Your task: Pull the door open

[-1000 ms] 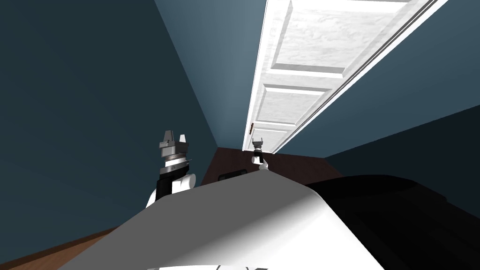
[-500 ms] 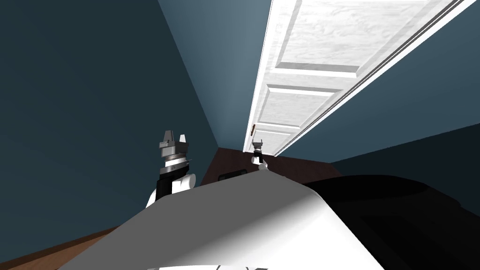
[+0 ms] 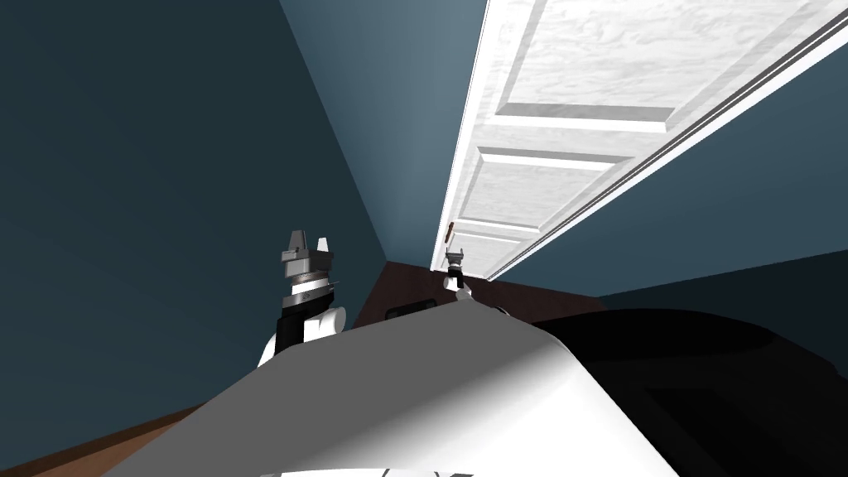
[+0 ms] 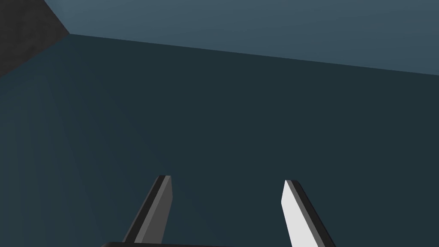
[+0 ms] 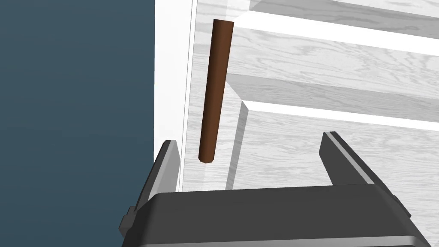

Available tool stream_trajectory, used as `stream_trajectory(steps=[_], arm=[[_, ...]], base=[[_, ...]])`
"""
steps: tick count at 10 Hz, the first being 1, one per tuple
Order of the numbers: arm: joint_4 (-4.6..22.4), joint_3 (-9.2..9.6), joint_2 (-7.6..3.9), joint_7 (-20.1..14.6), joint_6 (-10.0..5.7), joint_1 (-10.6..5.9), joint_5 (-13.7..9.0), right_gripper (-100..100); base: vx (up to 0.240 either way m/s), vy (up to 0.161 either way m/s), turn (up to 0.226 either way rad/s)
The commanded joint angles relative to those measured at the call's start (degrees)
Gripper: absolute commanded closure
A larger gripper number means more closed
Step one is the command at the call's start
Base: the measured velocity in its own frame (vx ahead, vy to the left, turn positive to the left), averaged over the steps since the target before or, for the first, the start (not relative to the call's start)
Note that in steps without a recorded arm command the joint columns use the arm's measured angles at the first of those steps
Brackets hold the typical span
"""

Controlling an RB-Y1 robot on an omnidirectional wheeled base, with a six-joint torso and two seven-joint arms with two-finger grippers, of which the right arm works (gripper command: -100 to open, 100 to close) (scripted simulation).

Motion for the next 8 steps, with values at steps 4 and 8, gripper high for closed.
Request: stream_trajectory(steps=[4,8], arm=[[5.4,-0.22,-0.02,-3.7,-1.04,-2.18,-1.4,-100],[11.6,-0.55,0.04,-8.1,-1.91,-4.7,-3.3,-100]], base=[[0.045,-0.034,0.066],[0.08,-0.062,0.094]])
